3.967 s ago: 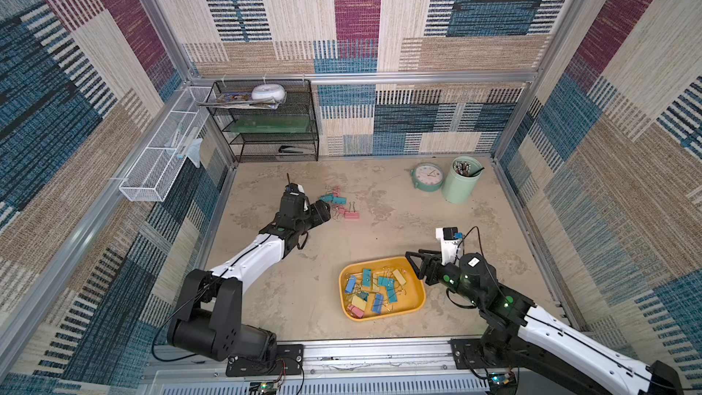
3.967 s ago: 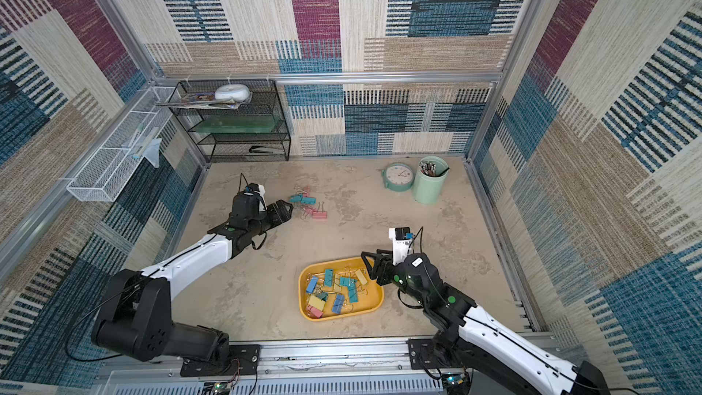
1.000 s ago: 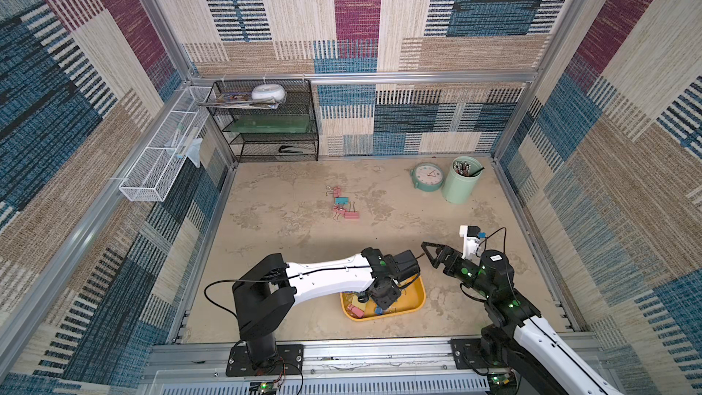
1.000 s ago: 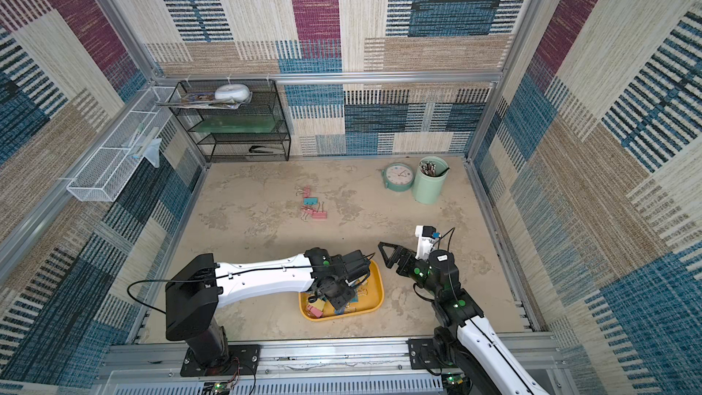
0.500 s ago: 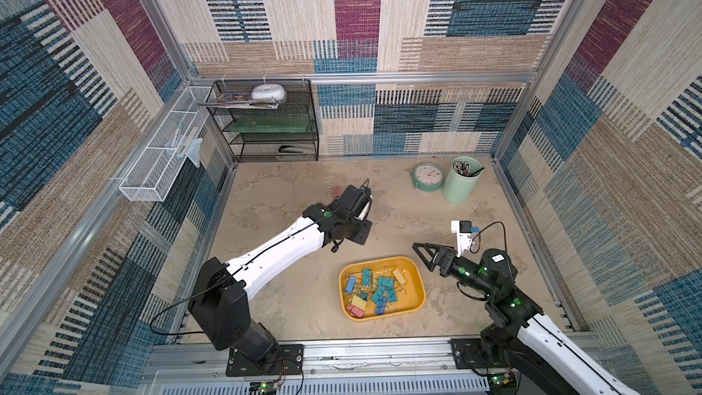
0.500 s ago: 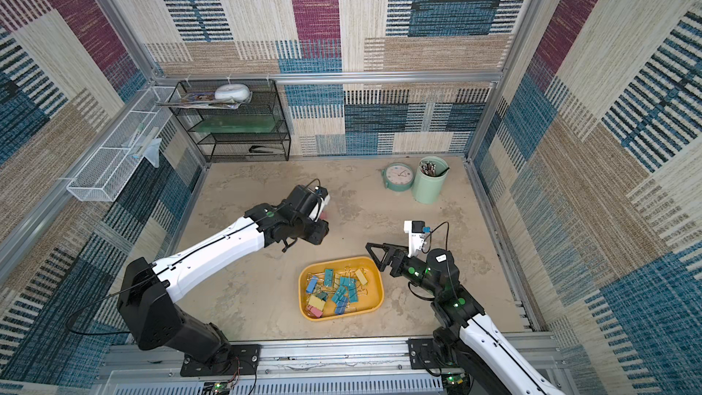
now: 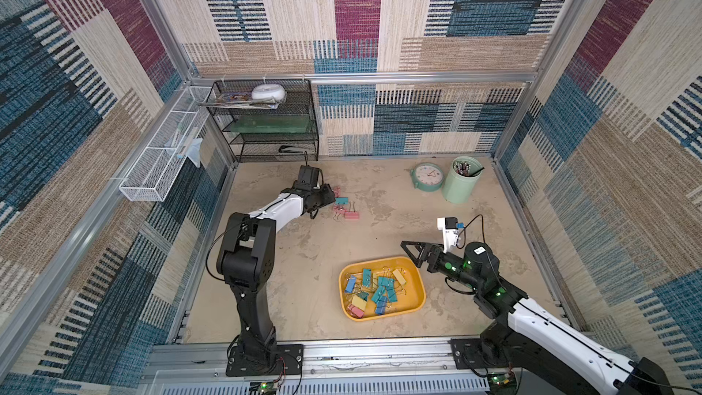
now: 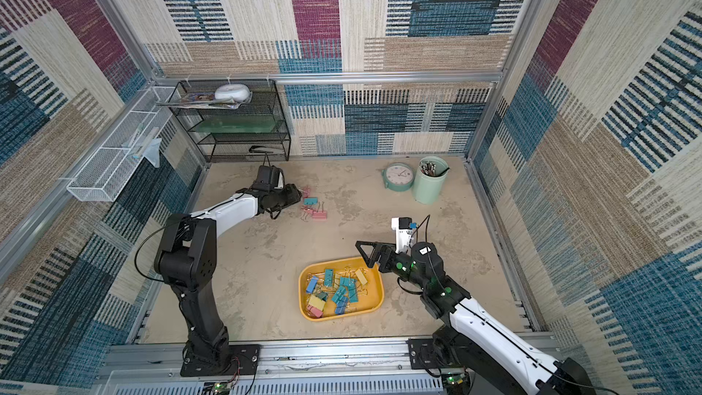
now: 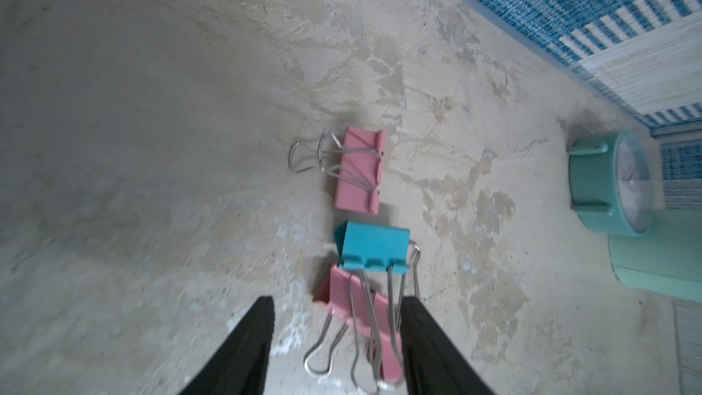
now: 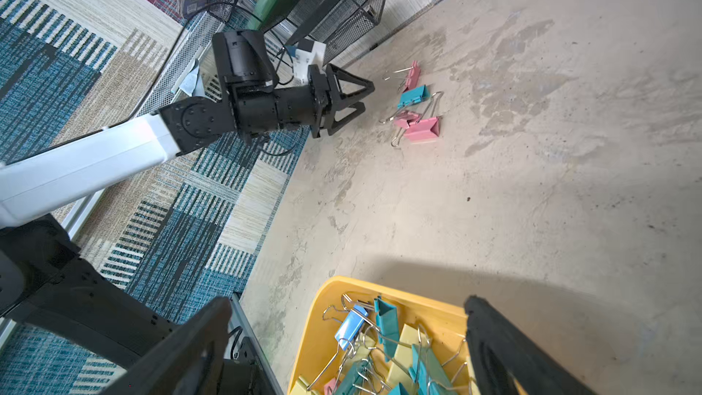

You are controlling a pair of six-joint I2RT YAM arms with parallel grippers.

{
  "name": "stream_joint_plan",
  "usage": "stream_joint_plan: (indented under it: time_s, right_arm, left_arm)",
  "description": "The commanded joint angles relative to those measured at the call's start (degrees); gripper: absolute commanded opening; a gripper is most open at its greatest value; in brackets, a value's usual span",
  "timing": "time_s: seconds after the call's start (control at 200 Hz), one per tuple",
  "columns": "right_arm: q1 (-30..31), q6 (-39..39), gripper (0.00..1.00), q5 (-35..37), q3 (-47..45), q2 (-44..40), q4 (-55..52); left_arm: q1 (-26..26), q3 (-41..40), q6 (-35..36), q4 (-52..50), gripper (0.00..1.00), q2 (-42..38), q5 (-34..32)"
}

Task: Put the binder clips in the storage box
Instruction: Pick up the binder clip at the center of the board.

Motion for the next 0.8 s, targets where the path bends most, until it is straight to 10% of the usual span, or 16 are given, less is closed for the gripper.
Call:
stream_joint_plan:
  time_s: [0.0,0.22,0.531,0.796]
  right_arm:
    - [0.11,-1.59,0.99,0.95,0.78,0.56,1.65]
    - [0.12,-2.34,0.99,1.92,2.0,1.21,0.67]
    - [0.14,-2.01,0.99,1.44,3.18,3.3,1.39]
    - [0.16,-0.31,0.99,2.54,2.86,3.25,0.23]
  left_arm:
    - [2.04,3.67,-3.97,6.98,0.66,4.77,9.2]
    - [4.49,5.94,-6.69,11.55,0.71,10.39,11.18]
    - [4.71,11.7,-5.84,9.63,0.08,15.22,14.37]
    - [4.67,5.6,-5.54,11.55,0.0,9.38,15.5]
